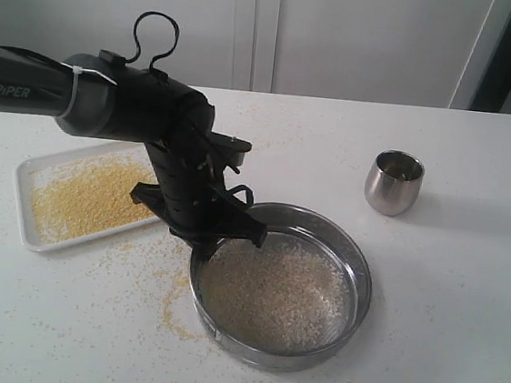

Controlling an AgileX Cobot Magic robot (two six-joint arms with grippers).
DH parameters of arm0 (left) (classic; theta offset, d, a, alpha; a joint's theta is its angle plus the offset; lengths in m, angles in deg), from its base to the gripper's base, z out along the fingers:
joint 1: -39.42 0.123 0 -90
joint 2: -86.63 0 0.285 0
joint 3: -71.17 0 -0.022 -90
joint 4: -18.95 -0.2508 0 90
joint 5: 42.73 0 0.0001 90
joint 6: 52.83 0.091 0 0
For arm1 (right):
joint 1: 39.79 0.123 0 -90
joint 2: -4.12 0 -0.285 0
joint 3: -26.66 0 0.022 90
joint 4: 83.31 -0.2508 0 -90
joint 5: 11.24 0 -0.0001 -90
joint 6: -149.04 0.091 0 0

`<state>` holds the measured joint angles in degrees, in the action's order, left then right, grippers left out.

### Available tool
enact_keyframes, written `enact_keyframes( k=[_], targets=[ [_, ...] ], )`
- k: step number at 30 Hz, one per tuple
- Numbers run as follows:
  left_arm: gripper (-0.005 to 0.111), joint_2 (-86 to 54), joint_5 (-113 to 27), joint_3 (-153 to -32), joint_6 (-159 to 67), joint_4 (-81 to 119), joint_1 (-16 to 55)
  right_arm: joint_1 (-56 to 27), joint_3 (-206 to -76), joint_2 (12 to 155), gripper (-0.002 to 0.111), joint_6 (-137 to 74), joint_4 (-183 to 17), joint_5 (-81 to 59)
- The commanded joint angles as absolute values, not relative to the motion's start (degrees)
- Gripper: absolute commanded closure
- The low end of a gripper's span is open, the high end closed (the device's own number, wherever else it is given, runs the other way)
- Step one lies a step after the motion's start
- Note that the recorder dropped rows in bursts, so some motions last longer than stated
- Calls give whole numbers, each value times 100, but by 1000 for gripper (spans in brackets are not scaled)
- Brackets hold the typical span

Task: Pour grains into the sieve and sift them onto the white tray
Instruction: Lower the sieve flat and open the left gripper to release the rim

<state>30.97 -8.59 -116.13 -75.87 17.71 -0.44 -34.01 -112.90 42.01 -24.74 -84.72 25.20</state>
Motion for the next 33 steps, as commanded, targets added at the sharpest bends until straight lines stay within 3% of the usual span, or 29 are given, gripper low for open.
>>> enact_keyframes(
  k=[1, 3, 5, 6, 8, 10, 33],
  targets=[
    [107, 3042, -837, -11628, -7611, 1895, -67, -3444, -11267, 4176, 108, -2468, -8490, 2471],
    [103, 3042, -837, -11628, -7611, 1895, -67, -3444, -11267, 4176, 108, -2468, -8490, 2471],
    [81, 3042, -848, -11628, -7611, 1895, -67, -3444, -11267, 4176, 108, -2468, -8490, 2471],
    [65, 3042, -848, -11628, -7611, 1895, -67, -3444, -11267, 4176, 108, -2468, -8490, 2471],
    [48, 3042, -848, -11628, -7598, 1895, -67, -3444, -11267, 4176, 108, -2468, -8490, 2471],
    [41, 3042, -848, -11628, -7598, 1895, -67, -3444, -11267, 4176, 108, -2468, -8490, 2471],
    [43, 2767, -719, -11628, -7598, 1817, -67, -3444, -11267, 4176, 108, -2468, -8490, 2471]
  ],
)
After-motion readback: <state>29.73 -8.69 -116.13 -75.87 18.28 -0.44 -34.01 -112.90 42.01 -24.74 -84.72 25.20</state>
